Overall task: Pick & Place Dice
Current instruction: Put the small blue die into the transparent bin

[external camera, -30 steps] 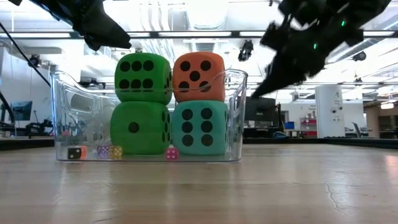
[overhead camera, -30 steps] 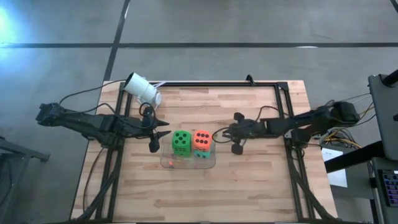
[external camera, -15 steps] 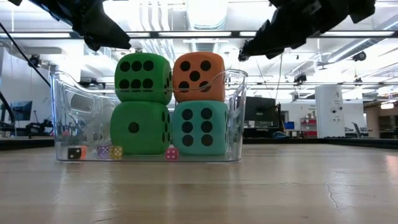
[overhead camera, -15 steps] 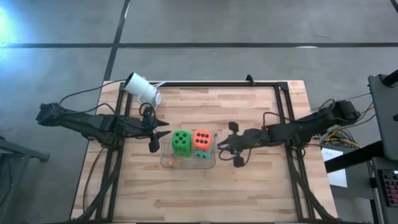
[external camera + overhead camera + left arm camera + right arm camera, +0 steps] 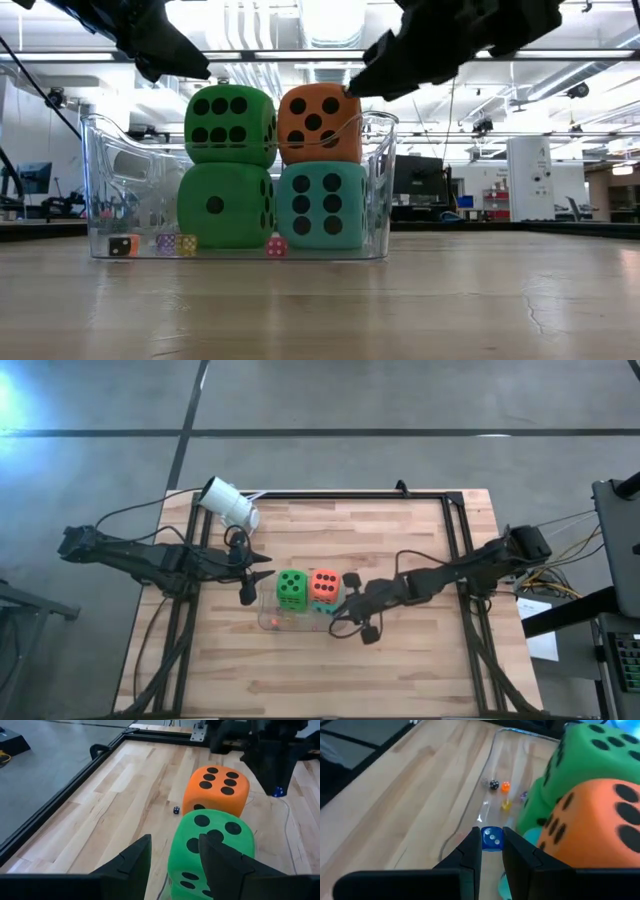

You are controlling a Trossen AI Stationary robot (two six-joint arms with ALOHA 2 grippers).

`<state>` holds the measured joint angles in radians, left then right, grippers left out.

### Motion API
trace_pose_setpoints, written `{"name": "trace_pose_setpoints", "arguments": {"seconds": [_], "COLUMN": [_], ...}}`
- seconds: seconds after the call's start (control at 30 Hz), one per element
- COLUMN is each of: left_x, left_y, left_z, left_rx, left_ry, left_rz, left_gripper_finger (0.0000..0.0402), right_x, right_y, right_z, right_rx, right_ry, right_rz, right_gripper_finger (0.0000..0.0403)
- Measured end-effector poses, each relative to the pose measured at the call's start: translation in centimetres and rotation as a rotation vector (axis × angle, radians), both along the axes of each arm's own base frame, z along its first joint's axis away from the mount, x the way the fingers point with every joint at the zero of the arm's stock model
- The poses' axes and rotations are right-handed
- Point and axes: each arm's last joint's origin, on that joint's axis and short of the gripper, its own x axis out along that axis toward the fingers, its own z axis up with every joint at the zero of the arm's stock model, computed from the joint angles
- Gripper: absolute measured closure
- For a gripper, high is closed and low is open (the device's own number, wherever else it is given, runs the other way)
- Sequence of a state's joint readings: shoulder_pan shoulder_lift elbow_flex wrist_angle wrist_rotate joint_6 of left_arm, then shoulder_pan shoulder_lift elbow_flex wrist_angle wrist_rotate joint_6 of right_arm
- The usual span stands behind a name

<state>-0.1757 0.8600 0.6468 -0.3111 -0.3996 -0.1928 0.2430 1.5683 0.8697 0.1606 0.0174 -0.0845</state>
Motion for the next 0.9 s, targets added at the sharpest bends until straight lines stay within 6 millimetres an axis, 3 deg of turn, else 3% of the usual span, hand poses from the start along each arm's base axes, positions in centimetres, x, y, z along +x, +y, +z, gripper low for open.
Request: {"name": "trace_pose_setpoints", "arguments": {"seconds": [0.3,0.9], "left_x": [0.0,0.0], "left_y": [0.0,0.0], "left_z": [0.0,0.0], "left_rx": [0.000,-0.001], "left_ry": [0.001,0.001], "left_rz": [0.000,0.001], "left_gripper_finger": [0.0231,0.0231], "right_x": [1.3,1.1], "right_y": [0.3,0.2], "right_z": [-0.9,-1.3], "right_rx": [-0.012,0.009], "right_ry": [0.031,0.067], "right_rz": [0.006,-0.016], "right_gripper_finger": [0.0351,0.0343]}}
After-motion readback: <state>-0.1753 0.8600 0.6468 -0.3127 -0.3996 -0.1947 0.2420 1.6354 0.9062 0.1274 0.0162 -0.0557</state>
